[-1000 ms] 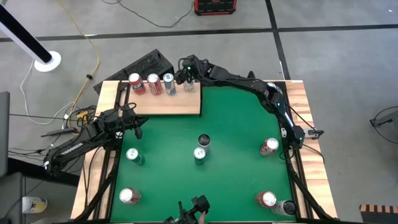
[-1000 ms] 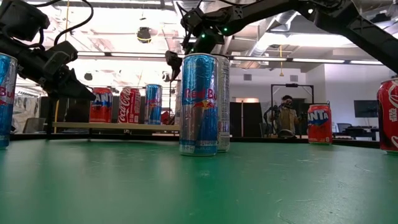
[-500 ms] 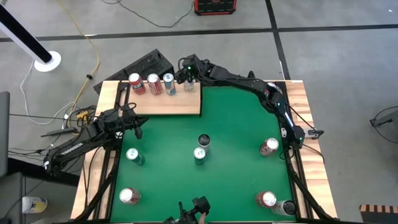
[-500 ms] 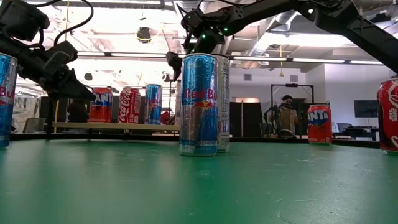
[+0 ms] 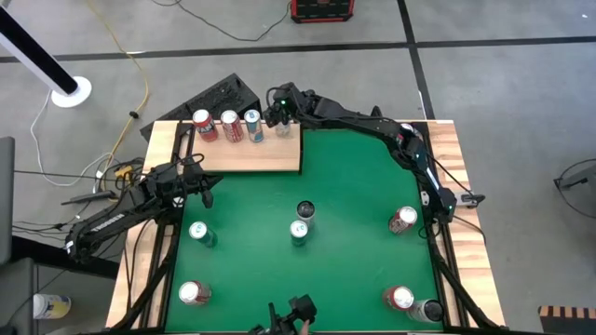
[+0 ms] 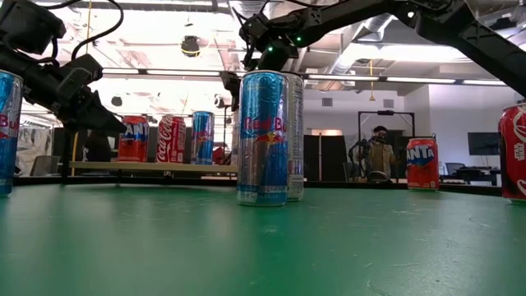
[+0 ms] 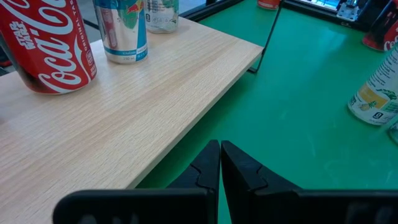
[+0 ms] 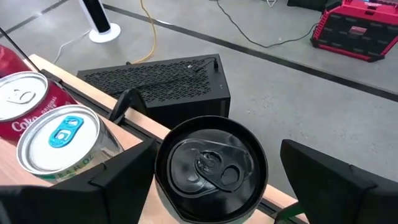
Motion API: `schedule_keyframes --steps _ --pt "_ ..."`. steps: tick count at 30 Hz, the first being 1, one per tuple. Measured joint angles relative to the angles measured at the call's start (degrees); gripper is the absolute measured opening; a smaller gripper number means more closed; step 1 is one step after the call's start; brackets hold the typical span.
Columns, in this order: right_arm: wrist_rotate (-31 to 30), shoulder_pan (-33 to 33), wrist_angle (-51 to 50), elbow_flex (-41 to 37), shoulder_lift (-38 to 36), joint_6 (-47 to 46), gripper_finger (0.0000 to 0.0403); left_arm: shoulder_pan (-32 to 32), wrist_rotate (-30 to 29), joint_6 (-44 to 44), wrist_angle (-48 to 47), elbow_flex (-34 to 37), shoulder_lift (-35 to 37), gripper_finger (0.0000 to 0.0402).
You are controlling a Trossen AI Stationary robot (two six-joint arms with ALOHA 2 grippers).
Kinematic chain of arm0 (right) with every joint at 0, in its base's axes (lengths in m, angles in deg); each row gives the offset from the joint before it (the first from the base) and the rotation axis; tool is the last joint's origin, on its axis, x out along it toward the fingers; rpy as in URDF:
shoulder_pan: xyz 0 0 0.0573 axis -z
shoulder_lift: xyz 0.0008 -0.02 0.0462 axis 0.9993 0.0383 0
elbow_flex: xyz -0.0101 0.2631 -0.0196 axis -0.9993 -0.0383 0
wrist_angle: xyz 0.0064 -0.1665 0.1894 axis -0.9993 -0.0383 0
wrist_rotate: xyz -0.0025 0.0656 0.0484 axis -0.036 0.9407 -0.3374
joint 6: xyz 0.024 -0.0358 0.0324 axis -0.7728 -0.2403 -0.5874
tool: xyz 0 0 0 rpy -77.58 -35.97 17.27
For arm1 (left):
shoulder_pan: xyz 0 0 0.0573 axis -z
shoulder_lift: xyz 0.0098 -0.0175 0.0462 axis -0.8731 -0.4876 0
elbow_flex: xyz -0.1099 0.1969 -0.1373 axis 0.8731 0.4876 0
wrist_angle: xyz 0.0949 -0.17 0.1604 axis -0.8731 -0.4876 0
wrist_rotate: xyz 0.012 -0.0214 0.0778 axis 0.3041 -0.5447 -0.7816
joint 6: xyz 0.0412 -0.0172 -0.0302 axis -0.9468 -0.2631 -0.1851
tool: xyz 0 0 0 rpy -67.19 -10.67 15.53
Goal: Place canned beverage on shelf
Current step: Put the top white and yellow soda can on the shelf
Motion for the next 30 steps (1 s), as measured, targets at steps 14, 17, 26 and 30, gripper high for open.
schedule_keyframes --steps 14,17,26,30 --pt "4.37 0.07 -0.51 0.00 -0.04 2.92 0.0281 0.00 -0.01 0.00 0.00 0.00 0.00 0.0000" --pt "7.81 0.16 -0.33 0.02 -0.09 6.00 0.0280 0.01 -0.01 0.00 0.01 0.00 0.00 0.0000" --pt "14.11 0.37 -1.91 0.09 -0.17 15.29 0.0278 0.00 -0.01 0.01 0.00 0.00 0.00 0.0000" --pt "16.95 1.03 -2.23 0.13 -0.20 18.98 0.0278 0.00 -0.01 0.00 0.02 0.00 0.00 0.0000"
